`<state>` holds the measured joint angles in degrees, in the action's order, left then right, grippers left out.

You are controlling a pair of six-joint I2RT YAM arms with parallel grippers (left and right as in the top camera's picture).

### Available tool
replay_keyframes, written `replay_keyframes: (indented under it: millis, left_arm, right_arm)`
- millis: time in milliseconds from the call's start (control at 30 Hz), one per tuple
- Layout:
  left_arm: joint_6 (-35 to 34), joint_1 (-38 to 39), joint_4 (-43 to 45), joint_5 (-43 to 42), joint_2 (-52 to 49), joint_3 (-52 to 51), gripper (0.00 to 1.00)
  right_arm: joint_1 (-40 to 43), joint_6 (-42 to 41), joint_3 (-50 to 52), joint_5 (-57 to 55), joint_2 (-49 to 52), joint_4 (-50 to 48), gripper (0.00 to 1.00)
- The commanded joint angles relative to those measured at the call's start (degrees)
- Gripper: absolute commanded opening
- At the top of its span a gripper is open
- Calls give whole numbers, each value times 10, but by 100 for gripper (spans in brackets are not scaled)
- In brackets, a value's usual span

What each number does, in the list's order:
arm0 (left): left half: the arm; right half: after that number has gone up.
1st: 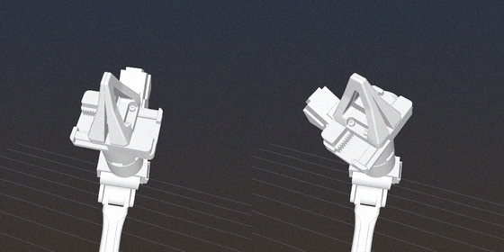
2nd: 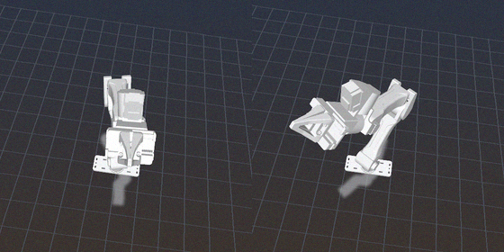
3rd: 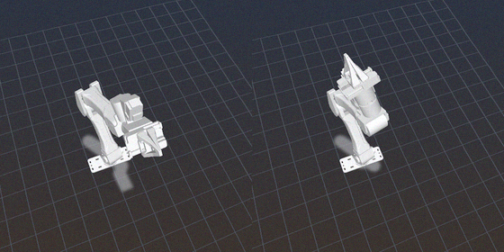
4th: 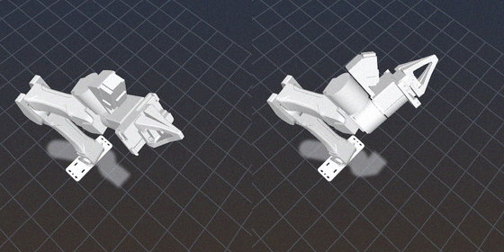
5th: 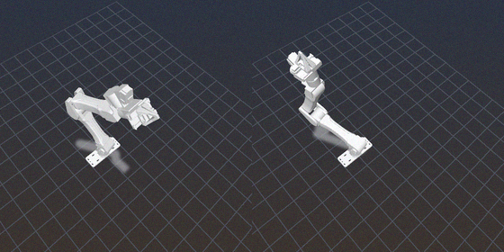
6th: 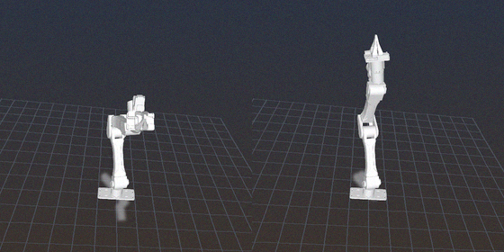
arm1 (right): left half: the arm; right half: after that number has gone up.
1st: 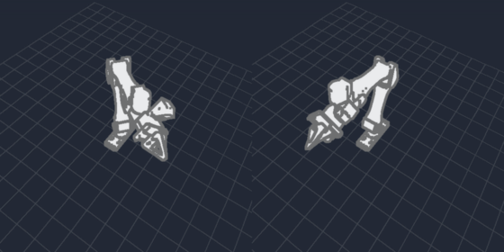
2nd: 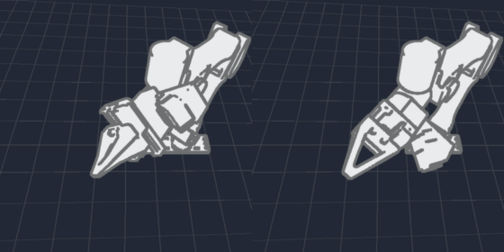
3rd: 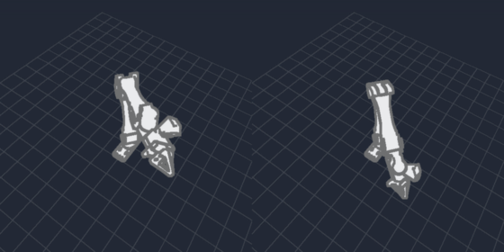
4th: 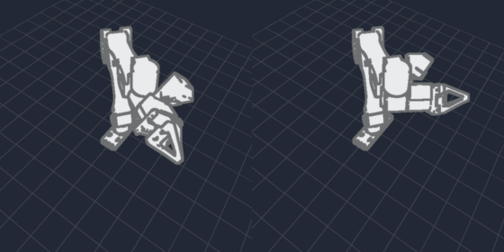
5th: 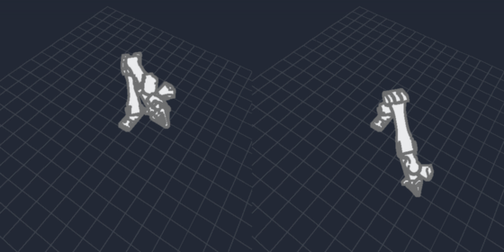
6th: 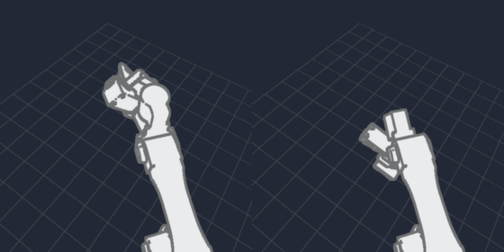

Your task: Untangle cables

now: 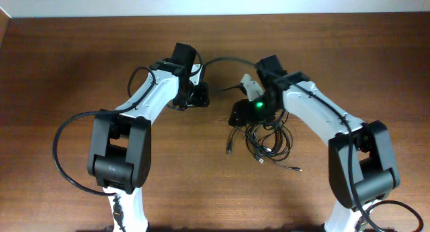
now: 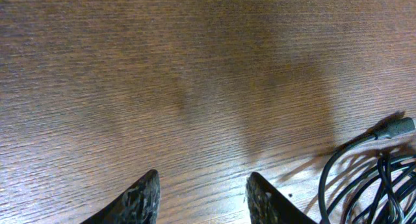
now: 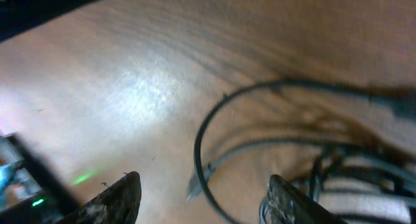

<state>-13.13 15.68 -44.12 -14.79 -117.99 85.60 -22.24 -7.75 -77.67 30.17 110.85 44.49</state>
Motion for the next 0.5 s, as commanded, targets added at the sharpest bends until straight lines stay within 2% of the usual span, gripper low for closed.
replay_keyframes:
  millis: [0, 300, 467]
  left_arm:
    - [-3, -1, -1, -8, -6, 5, 45]
    - [-3, -1, -1, -8, -6, 5, 46]
    - [-3, -1, 0, -4, -6, 5, 52]
  right_arm:
    - [-38, -2, 2, -86, 2, -20, 63]
    - [-59, -2, 17, -114, 2, -44, 61]
    - [-59, -2, 18, -114, 2, -43, 47]
